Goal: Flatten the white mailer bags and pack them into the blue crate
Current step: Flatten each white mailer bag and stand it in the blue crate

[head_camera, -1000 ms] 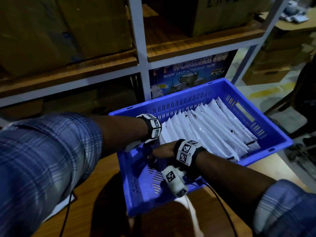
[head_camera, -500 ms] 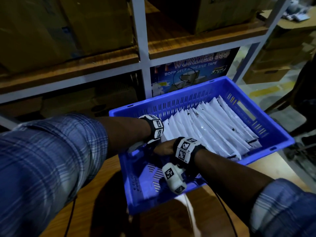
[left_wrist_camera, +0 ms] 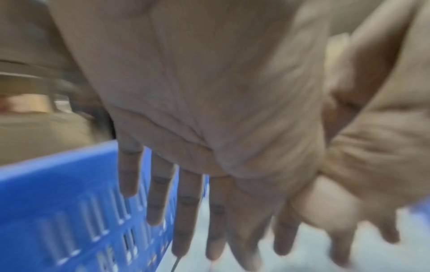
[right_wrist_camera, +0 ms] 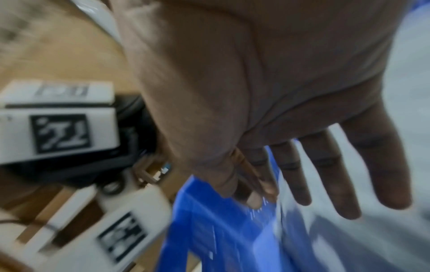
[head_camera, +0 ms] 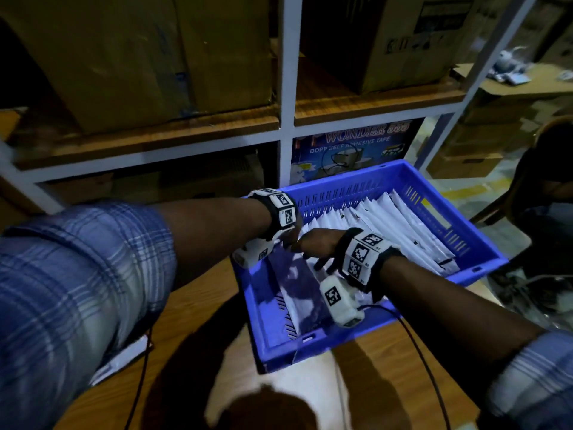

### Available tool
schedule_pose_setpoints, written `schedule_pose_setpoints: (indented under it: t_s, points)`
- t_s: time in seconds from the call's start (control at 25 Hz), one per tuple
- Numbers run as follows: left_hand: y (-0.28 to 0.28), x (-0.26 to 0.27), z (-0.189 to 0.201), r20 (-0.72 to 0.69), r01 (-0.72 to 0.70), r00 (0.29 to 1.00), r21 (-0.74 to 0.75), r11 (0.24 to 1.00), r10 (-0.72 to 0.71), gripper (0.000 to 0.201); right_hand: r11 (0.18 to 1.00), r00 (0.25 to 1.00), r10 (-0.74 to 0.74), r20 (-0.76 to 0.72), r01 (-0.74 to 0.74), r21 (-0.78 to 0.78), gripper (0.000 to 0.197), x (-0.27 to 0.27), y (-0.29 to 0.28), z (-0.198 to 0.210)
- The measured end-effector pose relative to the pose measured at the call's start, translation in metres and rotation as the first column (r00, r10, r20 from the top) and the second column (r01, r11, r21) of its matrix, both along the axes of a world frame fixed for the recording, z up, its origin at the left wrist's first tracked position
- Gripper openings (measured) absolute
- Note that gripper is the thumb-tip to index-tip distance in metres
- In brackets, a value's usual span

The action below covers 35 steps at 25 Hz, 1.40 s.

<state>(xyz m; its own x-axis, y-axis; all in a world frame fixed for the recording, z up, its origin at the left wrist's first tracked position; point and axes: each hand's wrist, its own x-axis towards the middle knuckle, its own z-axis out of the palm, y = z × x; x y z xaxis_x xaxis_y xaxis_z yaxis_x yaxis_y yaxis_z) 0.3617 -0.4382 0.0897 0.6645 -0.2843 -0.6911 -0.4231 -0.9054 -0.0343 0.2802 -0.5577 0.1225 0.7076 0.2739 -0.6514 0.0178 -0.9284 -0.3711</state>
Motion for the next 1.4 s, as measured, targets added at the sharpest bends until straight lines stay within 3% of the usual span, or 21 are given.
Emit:
schedule_pose_setpoints:
  t_s: [0.12,0.2,0.28,0.4,0.52,0.6,0.72,0.84,1.0,1.12,1.4]
  points:
    - [0.012,-0.026,0.03,0.086,0.015,0.996,-0.135,0.991,-0.004,0.035,1.0,0.985,-0.018,0.172,0.018,0.003,0.049,-0.019,0.001,0.028]
    - [0.031,-0.063,0.058,0.245,0.054,0.969,-0.255,0.965,0.01,0.044,0.998,0.944,-0.051,0.327,0.038,0.045,0.052,-0.037,0.004,0.037]
    - [0.063,-0.11,0.067,0.421,0.068,0.9,-0.393,0.917,0.113,0.053,0.992,0.889,-0.104,0.446,0.063,0.107,0.06,-0.064,0.017,0.035]
    - [0.109,-0.185,0.042,0.511,0.063,0.769,-0.658,0.751,0.384,0.058,0.979,0.791,-0.141,0.595,0.021,0.205,0.063,-0.115,0.047,0.025]
    - [0.157,-0.272,0.006,0.465,0.01,0.674,-0.783,0.623,0.574,0.061,0.951,0.721,-0.151,0.676,-0.082,0.299,0.062,-0.175,0.094,0.005]
    - [0.189,-0.327,-0.02,0.375,-0.103,0.682,-0.8,0.591,0.627,0.063,0.934,0.741,-0.166,0.651,-0.094,0.345,0.062,-0.211,0.128,-0.018]
    - [0.238,-0.397,-0.062,0.26,-0.273,0.696,-0.767,0.581,0.67,0.063,0.94,0.84,-0.094,0.534,-0.102,0.325,0.065,-0.263,0.181,-0.058]
    - [0.28,-0.442,-0.091,0.21,-0.37,0.641,-0.759,0.537,0.738,0.062,0.949,0.903,0.01,0.429,-0.144,0.281,0.066,-0.299,0.224,-0.089]
    - [0.322,-0.456,-0.109,0.197,-0.447,0.574,-0.738,0.505,0.795,0.061,0.957,0.916,0.074,0.395,-0.177,0.23,0.063,-0.308,0.27,-0.112]
    - [0.34,-0.439,-0.121,0.18,-0.503,0.539,-0.715,0.486,0.823,0.06,0.974,0.923,0.09,0.375,-0.16,0.159,0.063,-0.28,0.295,-0.133]
    - [0.354,-0.359,-0.14,0.201,-0.518,0.613,-0.627,0.581,0.764,0.066,0.997,0.949,0.018,0.316,-0.041,0.064,0.063,-0.19,0.336,-0.171]
